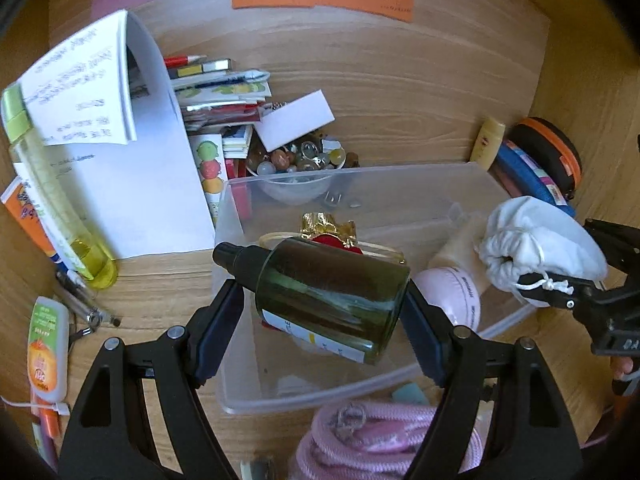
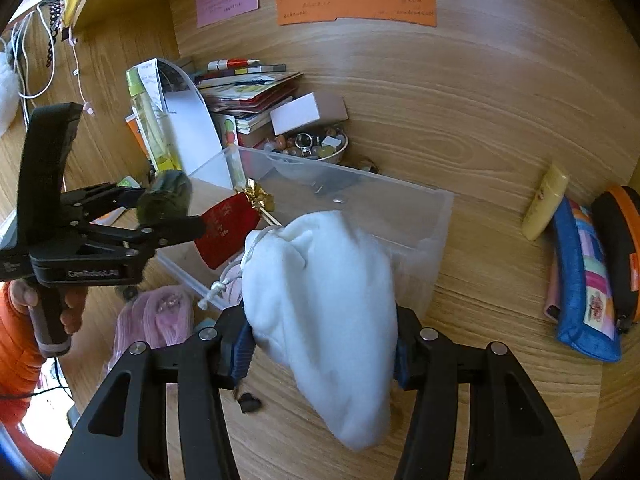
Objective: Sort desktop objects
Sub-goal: 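Carry the bottle and bag over the clear box and lower them in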
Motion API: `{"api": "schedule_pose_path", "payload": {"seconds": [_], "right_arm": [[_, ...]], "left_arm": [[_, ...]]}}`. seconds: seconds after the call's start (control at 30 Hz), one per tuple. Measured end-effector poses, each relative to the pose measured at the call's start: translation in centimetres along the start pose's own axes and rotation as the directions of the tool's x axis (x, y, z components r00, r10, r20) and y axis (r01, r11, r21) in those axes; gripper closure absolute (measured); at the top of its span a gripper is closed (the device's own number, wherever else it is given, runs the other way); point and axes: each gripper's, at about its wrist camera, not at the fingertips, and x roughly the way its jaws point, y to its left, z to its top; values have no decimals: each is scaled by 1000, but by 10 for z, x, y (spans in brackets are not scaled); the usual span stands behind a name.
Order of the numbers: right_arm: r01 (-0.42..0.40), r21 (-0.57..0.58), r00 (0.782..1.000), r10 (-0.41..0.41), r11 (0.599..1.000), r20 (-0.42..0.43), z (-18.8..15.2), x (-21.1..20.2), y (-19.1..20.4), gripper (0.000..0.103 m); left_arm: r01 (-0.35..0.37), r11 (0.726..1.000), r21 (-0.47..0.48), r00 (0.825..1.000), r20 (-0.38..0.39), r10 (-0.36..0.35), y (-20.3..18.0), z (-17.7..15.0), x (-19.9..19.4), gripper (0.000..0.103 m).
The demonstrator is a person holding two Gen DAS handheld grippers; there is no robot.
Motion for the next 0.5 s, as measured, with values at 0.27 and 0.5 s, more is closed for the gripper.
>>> {"api": "schedule_pose_path", "payload": {"seconds": [0.27,0.5], "right_arm": [[60,-34,998,-59,998,11,8,15,13,47],[72,-48,997,-72,996,15,16,22,14,46]], "left_arm": [[-4,999,34,1000,-28,5,-5,7,19,26],[-17,999,48,999,-39,18,-8,10,31,25]]}}
